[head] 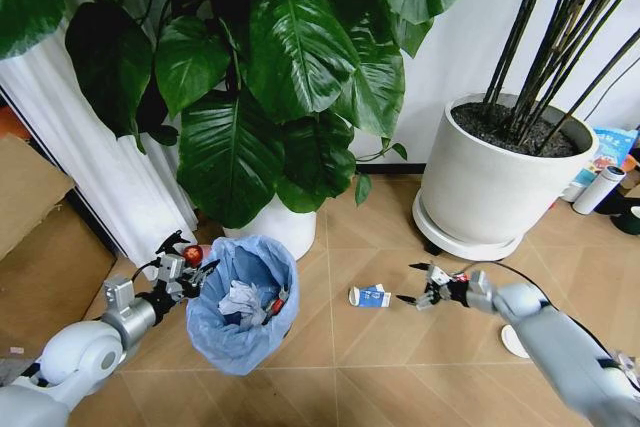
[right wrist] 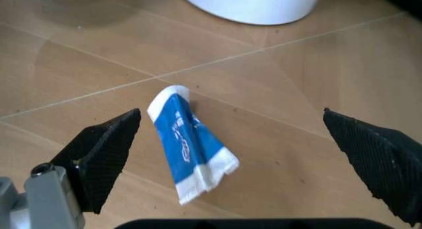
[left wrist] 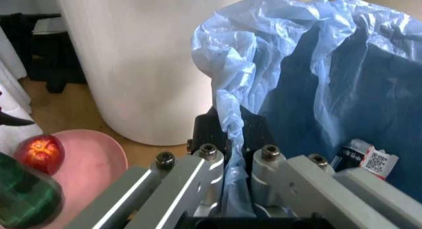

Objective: Pick up the trash bin and place the garbage on the floor into it.

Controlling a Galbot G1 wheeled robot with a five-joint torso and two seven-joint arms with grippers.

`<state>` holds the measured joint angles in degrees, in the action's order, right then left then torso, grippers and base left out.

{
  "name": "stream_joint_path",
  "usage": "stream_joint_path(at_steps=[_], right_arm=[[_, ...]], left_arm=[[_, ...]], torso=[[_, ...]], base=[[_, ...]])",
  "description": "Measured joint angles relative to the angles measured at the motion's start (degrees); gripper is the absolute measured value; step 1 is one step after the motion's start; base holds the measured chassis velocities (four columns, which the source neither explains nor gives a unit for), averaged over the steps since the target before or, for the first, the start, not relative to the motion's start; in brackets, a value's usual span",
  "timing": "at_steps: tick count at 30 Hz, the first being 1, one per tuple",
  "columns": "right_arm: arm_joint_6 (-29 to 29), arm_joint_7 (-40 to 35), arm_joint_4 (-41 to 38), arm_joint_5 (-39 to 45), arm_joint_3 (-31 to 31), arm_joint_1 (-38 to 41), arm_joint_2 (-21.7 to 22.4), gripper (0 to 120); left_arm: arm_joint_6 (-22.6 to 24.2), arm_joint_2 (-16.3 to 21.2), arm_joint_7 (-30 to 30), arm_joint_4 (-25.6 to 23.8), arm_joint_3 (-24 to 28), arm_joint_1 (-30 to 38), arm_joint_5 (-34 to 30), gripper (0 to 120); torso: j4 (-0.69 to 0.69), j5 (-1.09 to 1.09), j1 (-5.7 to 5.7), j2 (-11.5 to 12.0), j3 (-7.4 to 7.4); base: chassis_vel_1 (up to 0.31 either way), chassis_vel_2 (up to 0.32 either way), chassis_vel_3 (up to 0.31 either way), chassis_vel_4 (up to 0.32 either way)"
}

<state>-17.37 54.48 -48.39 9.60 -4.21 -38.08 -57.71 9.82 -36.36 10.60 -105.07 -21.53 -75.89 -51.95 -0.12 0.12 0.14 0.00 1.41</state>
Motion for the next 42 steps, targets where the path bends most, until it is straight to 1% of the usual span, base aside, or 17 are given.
stream_joint_path(at_steps=[3, 5, 12, 15, 17, 22, 25, 27, 30, 34, 37, 38, 42], right_arm=[[0.2, 1.4, 2.8, 0.1, 3.1, 2.7, -1.1, 100], [0.6, 2.3, 3.5, 0.5, 4.7, 3.6, -1.4, 100], [1.3, 3.2, 3.9, 1.7, 7.1, 4.7, -1.5, 100], [1.4, 3.5, 4.3, 1.9, 8.3, 5.2, -1.6, 100], [1.5, 4.1, 4.7, 2.0, 9.3, 5.6, -1.6, 100], [1.6, 4.8, 5.3, 2.3, 10.9, 6.3, -1.6, 100], [1.6, 5.1, 5.9, 2.4, 12.0, 6.8, -1.7, 100], [1.6, 5.3, 6.5, 2.4, 12.9, 7.2, -1.7, 100], [1.5, 5.4, 8.1, 1.6, 13.5, 8.1, -2.1, 100], [1.2, 5.2, 10.3, 0.5, 14.4, 9.3, -3.5, 100], [1.0, 4.9, 13.0, -0.3, 15.7, 10.7, -5.6, 100], [1.0, 4.9, 13.0, -0.3, 15.7, 10.7, -5.6, 100], [0.9, 4.2, 16.6, -1.2, 17.2, 12.2, -8.9, 100]], left_arm=[[0.1, 1.0, 1.0, 0.4, 0.6, 1.4, 0.0, 0], [0.1, 1.3, 1.4, 0.4, 0.6, 1.9, -0.1, 0], [0.1, 2.0, 1.7, 1.0, 0.3, 1.7, -0.2, 0], [0.1, 2.5, 1.8, 1.0, 0.0, 1.5, -0.4, 0], [0.0, 2.8, 2.0, 1.0, -0.1, 1.3, -0.4, 0], [-0.1, 2.4, 2.1, 1.2, -0.4, 1.2, -0.3, 0], [-0.3, 2.1, 2.5, 1.6, -0.4, 1.0, 0.2, 0], [-0.3, 2.0, 2.8, 1.9, -0.6, 0.9, 0.4, 0], [-0.5, 1.9, 2.9, 2.1, -0.7, 0.9, 0.4, 0], [-0.5, 1.9, 3.0, 2.1, -0.7, 1.2, 0.3, 0], [-0.5, 1.9, 3.2, 2.3, -0.7, 1.7, 0.1, 0], [-0.5, 1.9, 3.2, 2.3, -0.7, 1.7, 0.1, 0], [-0.6, 1.7, 3.5, 2.4, -0.6, 1.8, 0.0, 0]], torso=[[-0.01, -0.03, 0.01, 0.0, 0.0], [-0.04, 0.0, 0.0, 0.0, 0.0], [-0.02, 0.01, 0.0, 0.0, 0.0], [-0.02, -0.02, 0.0, 0.0, 0.0], [-0.02, 0.0, 0.0, 0.0, 0.0], [-0.02, -0.02, 0.0, 0.0, 0.0], [-0.03, 0.01, 0.0, 0.0, 0.0], [-0.02, -0.03, 0.0, 0.0, 0.0], [-0.02, 0.01, 0.0, 0.0, -0.01], [-0.04, -0.01, 0.0, 0.0, 0.0], [-0.02, -0.02, 0.0, 0.0, 0.0], [-0.02, -0.02, 0.0, 0.0, 0.0], [-0.01, -0.02, 0.0, 0.0, 0.0]], base=[[0.0, 0.0, 0.0, 0.0], [0.0, 0.0, 0.0, 0.0], [0.0, 0.0, 0.0, 0.0], [0.0, 0.0, 0.0, 0.0], [0.0, 0.0, 0.0, 0.0], [0.0, 0.0, 0.0, 0.0], [0.0, 0.0, 0.0, 0.0], [0.0, 0.0, 0.0, 0.0], [0.0, 0.0, 0.0, 0.0], [0.0, 0.0, 0.0, 0.0], [0.0, 0.0, 0.0, 0.0], [0.0, 0.0, 0.0, 0.0], [0.0, 0.0, 0.0, 0.0]])
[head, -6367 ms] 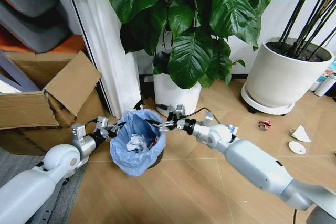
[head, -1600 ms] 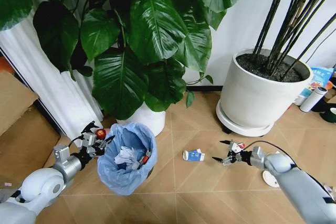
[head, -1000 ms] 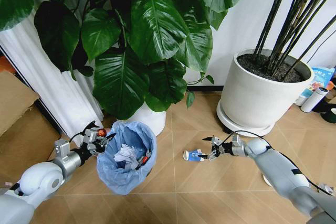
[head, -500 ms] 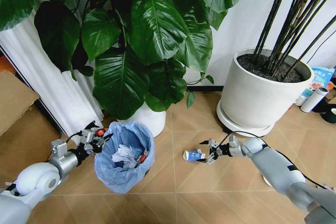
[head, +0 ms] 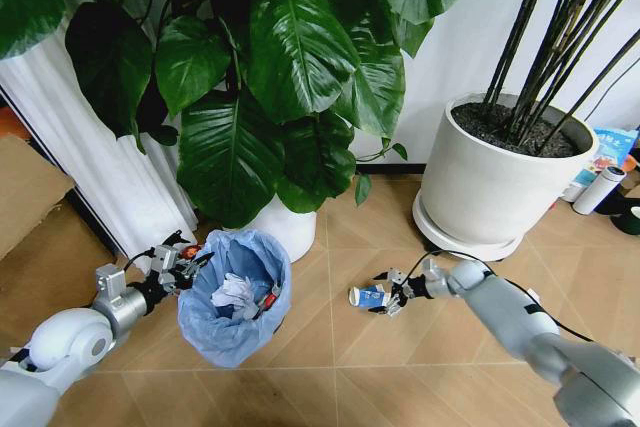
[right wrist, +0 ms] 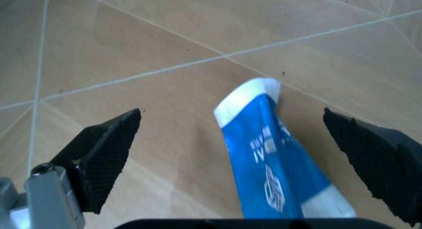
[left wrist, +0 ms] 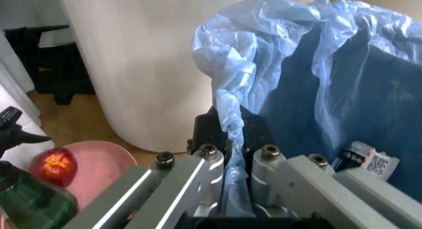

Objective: Pick up the trash bin and place the garbage on the floor into it.

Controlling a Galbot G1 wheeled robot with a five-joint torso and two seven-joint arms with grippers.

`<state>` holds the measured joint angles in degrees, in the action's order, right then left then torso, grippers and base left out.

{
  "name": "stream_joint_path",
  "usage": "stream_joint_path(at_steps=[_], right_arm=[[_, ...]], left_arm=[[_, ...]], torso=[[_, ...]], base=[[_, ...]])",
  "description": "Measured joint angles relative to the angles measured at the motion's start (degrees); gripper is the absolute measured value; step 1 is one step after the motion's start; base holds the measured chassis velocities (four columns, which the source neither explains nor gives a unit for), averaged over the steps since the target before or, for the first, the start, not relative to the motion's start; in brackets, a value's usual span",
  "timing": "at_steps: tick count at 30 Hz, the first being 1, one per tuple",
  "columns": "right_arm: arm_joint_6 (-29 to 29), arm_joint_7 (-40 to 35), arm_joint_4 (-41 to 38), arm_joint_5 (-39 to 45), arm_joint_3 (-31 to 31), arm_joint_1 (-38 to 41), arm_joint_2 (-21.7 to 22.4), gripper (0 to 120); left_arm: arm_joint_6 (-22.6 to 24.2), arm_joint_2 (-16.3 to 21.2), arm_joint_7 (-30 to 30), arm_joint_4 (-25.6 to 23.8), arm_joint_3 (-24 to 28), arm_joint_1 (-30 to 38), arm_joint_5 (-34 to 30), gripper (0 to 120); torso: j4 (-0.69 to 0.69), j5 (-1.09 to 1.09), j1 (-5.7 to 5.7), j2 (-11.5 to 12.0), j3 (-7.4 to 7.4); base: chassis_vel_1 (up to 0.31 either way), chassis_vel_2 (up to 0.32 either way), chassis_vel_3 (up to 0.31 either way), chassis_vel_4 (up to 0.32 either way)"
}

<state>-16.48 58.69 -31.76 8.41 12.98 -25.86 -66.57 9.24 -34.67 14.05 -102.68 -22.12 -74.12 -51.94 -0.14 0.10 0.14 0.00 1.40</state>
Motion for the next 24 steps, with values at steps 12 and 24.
stream_joint_path(at_steps=[12, 24], right_arm=[[0.4, -3.7, 2.6, -1.0, 0.7, 1.0, -0.6, 100], [1.0, -5.2, 4.0, -1.1, 0.9, 0.6, -0.8, 75]], left_arm=[[-0.1, 0.0, 0.4, 0.2, 0.2, 0.7, -0.3, 0], [-0.1, 0.2, 0.6, 0.1, 0.2, 1.0, -0.7, 0]], torso=[[-0.02, 0.01, 0.0, 0.0, 0.0], [0.0, 0.0, 0.0, 0.0, 0.0]], base=[[0.0, 0.0, 0.0, 0.0], [0.0, 0.0, 0.0, 0.0]])
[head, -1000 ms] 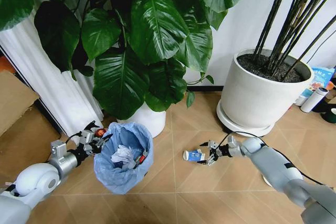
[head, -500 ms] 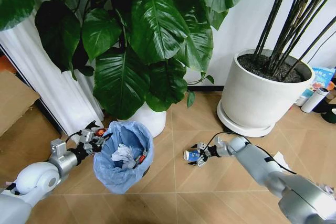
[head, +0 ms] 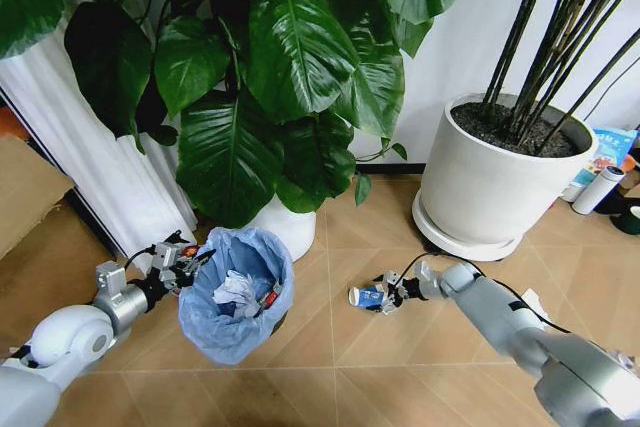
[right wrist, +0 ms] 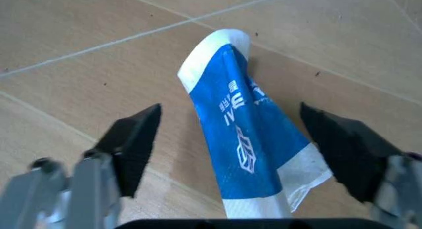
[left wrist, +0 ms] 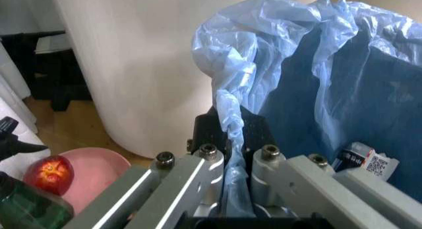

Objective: Pick up the trash bin and place the garbage on the floor into it.

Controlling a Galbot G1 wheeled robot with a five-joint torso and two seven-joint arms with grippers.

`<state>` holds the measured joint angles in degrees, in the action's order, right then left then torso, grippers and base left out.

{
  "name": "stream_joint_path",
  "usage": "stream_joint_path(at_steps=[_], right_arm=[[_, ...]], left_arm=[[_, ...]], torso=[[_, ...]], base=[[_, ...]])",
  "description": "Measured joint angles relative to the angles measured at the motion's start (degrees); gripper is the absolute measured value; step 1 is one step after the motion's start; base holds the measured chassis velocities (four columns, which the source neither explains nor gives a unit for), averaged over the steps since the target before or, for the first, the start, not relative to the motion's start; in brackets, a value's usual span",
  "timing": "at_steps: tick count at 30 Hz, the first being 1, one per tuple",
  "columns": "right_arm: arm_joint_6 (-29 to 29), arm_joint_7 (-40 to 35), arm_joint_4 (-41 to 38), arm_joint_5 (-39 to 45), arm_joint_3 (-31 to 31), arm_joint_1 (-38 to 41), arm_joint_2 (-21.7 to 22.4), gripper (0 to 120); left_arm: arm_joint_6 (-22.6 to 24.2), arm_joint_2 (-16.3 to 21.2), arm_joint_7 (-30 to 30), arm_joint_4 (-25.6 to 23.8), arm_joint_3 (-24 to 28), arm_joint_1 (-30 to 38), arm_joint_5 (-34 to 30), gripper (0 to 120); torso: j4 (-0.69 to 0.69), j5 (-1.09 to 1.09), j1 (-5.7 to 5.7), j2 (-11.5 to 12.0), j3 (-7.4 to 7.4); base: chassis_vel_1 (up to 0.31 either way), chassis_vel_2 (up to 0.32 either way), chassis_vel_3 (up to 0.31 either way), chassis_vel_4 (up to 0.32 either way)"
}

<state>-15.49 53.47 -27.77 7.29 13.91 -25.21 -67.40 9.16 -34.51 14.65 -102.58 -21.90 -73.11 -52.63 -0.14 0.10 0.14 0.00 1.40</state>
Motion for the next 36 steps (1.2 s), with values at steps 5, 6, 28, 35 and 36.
stream_joint_path(at_steps=[5, 6, 28, 35, 36], right_arm=[[0.1, 0.1, 0.5, 0.1, 0.3, -0.1, 0.0, 57], [0.1, 0.2, 0.5, 0.2, 0.3, -0.2, 0.0, 52], [0.5, 0.5, -1.0, 1.9, -0.2, -1.2, 1.7, 0], [1.5, 4.0, -11.2, 7.9, -5.3, -5.5, 8.6, 0], [1.6, 4.8, -14.6, 9.7, -6.8, -6.7, 10.3, 0]], left_arm=[[0.0, 0.1, 0.1, 0.0, -0.1, 0.0, -0.2, 0], [0.0, 0.1, 0.1, 0.0, -0.2, 0.0, -0.2, 0], [0.0, -0.4, 0.3, -1.1, -0.5, -0.3, -0.4, 0], [-0.2, 0.6, 0.9, -2.4, -0.4, -1.9, 0.0, 0], [-0.2, 0.7, 0.9, -3.0, -0.4, -2.3, 0.0, 0]], torso=[[-0.01, 0.0, 0.0, 0.0, 0.0], [-0.01, 0.01, 0.0, 0.0, 0.0], [0.0, 0.0, 0.0, 0.0, 0.0], [-0.03, -0.01, 0.0, 0.0, 0.0], [-0.03, 0.02, 0.0, 0.0, 0.0]], base=[[0.0, 0.0, 0.0, 0.0], [0.0, 0.0, 0.0, 0.0], [0.0, 0.0, 0.0, 0.0], [0.0, 0.0, 0.0, 0.0], [0.0, 0.0, 0.0, 0.0]])
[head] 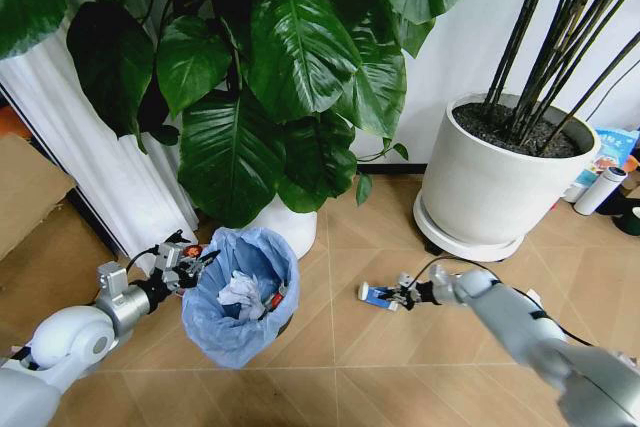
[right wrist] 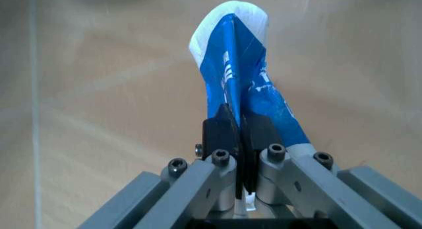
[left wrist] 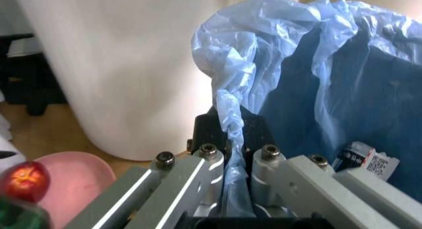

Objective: Pick up the trash bin and place the garbage on the floor into it.

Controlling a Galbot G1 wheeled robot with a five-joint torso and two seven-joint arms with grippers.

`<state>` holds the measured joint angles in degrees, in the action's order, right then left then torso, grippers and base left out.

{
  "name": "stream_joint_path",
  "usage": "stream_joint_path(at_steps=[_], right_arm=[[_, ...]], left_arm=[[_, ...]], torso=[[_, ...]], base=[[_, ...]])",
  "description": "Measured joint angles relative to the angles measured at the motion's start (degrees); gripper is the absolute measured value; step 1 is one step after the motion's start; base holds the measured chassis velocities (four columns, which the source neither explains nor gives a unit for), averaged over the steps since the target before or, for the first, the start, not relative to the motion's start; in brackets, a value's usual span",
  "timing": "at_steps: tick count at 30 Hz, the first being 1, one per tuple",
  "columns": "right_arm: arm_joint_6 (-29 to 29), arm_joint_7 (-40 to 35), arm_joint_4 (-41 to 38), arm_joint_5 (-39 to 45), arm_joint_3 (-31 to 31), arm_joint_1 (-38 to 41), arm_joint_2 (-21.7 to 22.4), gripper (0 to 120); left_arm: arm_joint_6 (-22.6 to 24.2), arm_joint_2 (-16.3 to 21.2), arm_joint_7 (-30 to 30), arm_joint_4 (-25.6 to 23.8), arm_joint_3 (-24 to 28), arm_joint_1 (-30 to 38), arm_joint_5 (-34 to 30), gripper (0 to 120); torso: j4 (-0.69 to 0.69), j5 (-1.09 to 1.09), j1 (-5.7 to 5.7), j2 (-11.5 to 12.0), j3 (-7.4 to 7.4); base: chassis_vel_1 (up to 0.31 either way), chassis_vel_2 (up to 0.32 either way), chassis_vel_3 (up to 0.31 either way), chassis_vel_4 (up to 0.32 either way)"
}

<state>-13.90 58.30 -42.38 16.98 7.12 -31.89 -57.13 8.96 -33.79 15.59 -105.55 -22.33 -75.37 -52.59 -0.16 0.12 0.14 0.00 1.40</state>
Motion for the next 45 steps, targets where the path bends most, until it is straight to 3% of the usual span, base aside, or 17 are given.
stream_joint_path(at_steps=[3, 6, 9, 13, 14, 18, 21, 37, 45], right_arm=[[0.0, 1.1, -6.2, 3.1, -3.2, -2.3, 2.9, 0], [-0.1, 1.7, -11.3, 8.0, -5.2, -4.1, 5.3, 0], [-1.0, 2.9, -15.7, 13.7, -6.7, -5.7, 7.5, 0], [-2.0, 3.9, -25.2, 24.7, -9.1, -9.9, 11.4, 0], [-2.0, 3.9, -25.2, 24.7, -9.1, -9.9, 11.4, 0], [-1.1, 3.8, -36.7, 33.1, -10.6, -13.7, 14.8, 0], [-0.6, 3.6, -39.8, 35.5, -10.2, -13.6, 15.0, 0], [1.1, 5.7, -42.2, 39.0, -0.2, -6.8, 9.7, 0], [1.4, 5.5, -41.0, 37.5, 3.8, -5.0, 8.0, 0]], left_arm=[[0.0, 0.1, -0.1, -0.6, 0.4, 0.0, 0.1, 0], [0.0, 0.2, -0.1, -0.8, 1.0, -0.2, 1.0, 0], [-0.1, -0.6, -0.3, -0.5, 2.3, 0.9, 2.3, 0], [0.0, -2.1, -1.0, 0.8, 7.1, 5.0, 2.3, 0], [0.0, -2.1, -1.0, 0.8, 7.1, 5.0, 2.3, 0], [0.0, -2.8, -1.3, 2.6, 15.7, 11.9, 1.5, 0], [0.0, -3.2, -1.4, 3.5, 19.0, 14.6, 1.0, 0], [-0.6, -7.3, -0.9, 10.0, 29.7, 27.0, -1.9, 0], [-0.5, -8.6, -1.0, 10.4, 31.3, 28.4, -2.2, 0]], torso=[[0.02, -0.06, 0.0, 0.0, 0.0], [0.01, 0.02, 0.0, 0.0, 0.0], [0.05, -0.08, 0.0, 0.0, -0.01], [0.03, -0.01, 0.0, 0.0, 0.0], [0.03, -0.01, 0.0, 0.0, 0.0], [-0.01, -0.02, -0.01, 0.0, -0.01], [0.02, 0.0, 0.0, 0.0, 0.0], [0.01, -0.02, 0.0, 0.0, 0.01], [0.02, -0.01, 0.0, 0.0, 0.01]], base=[[0.0, 0.0, 0.0, 0.0], [0.0, 0.0, 0.0, 0.0], [0.0, 0.0, 0.0, 0.0], [0.0, 0.0, 0.0, 0.0], [0.0, 0.0, 0.0, 0.0], [0.0, 0.0, 0.0, 0.0], [0.0, 0.0, 0.0, 0.0], [0.0, 0.0, 0.0, 0.0], [0.0, 0.0, 0.0, 0.0]])
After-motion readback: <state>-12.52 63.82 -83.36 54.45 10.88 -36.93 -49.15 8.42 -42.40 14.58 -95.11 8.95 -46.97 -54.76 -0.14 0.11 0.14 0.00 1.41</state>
